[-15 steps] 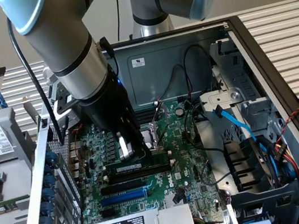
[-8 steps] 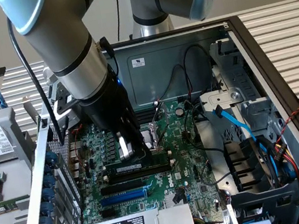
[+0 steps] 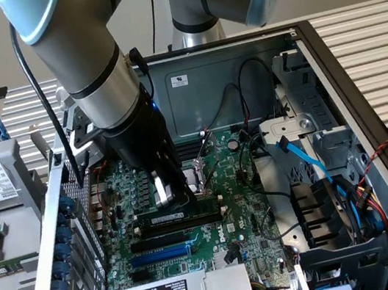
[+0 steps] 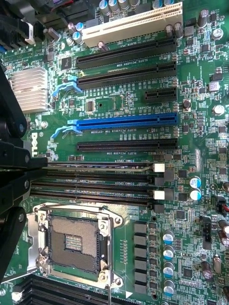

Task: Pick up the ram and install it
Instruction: 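Insert the ram into the slot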

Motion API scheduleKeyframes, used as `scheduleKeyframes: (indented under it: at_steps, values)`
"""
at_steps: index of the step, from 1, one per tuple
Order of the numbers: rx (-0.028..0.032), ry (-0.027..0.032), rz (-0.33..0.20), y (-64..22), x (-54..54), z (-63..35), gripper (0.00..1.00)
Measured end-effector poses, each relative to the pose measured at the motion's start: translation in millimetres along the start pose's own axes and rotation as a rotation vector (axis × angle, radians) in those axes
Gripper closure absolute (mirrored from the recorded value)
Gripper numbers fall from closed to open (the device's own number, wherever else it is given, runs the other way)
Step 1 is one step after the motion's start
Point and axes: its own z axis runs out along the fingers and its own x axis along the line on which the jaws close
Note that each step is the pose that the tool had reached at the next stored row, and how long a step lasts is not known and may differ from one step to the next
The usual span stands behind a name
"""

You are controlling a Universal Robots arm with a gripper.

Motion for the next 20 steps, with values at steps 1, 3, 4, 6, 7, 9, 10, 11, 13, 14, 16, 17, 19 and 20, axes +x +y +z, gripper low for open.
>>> scheduleKeyframes:
  at_steps: [1,3,4,6,7,9,10,11,13,14,16,17,19,20]
  values:
    - [0.0007,0.0,0.0,0.1,0.0,0.1,0.88]
    - [0.0019,-0.0001,0.0,0.2,0.0,0.4,0.88]
    - [0.0023,-0.0002,0.0,0.2,0.0,0.4,0.88]
    - [0.0025,-0.0001,0.0,0.2,0.0,0.5,0.88]
    - [0.0026,-0.0002,0.0,0.2,0.0,0.5,0.88]
    - [0.0027,-0.0003,0.0,0.2,0.0,0.5,0.88]
    - [0.0027,-0.0002,0.0,0.2,0.0,0.5,0.88]
    - [0.0026,-0.0002,0.0,0.2,0.0,0.5,0.88]
    - [0.0027,-0.0003,0.0,0.2,0.0,0.5,0.88]
    - [0.0026,-0.0002,0.0,0.2,0.0,0.5,0.88]
    - [0.0026,-0.0002,0.0,0.2,0.0,0.5,0.88]
    - [0.0027,-0.0002,0.0,0.2,0.0,0.5,0.88]
    - [0.0027,-0.0003,0.0,0.2,0.0,0.5,0.86]
    - [0.0027,-0.0003,0.0,0.2,0.0,0.5,0.8]
